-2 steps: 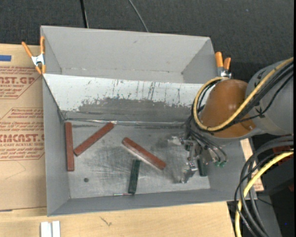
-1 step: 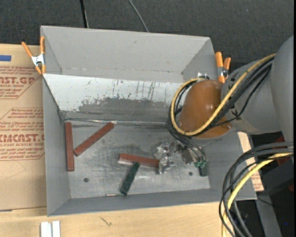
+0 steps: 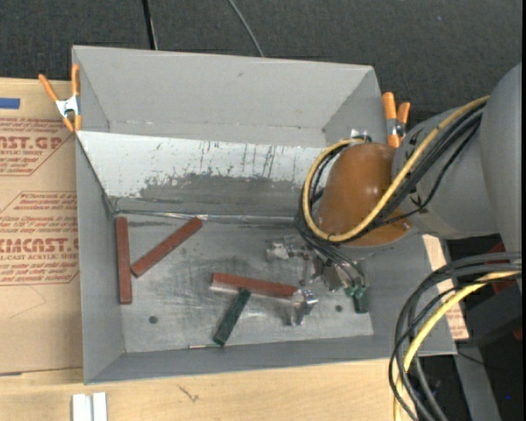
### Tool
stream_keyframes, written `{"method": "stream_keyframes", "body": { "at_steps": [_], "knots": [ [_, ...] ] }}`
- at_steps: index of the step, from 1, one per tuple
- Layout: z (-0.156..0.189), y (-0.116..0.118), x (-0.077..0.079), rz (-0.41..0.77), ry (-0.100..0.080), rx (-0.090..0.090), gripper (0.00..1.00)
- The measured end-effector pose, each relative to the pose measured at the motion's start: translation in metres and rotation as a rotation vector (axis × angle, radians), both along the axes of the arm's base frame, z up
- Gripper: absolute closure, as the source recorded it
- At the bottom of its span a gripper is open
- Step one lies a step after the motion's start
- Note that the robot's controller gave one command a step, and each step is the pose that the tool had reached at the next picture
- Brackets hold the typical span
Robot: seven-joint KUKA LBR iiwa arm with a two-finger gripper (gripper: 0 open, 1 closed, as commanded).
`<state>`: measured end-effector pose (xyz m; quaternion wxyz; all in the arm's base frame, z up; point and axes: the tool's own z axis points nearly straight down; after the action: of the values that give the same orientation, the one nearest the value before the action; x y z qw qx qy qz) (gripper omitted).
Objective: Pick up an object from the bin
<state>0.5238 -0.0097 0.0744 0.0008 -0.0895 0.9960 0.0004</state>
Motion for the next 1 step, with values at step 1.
{"method": "stream_keyframes", "body": {
  "at_steps": [1],
  "knots": [
    [0.0013,-0.0004,-0.0006,0.000,0.006,-0.001,1.00]
  ]
}}
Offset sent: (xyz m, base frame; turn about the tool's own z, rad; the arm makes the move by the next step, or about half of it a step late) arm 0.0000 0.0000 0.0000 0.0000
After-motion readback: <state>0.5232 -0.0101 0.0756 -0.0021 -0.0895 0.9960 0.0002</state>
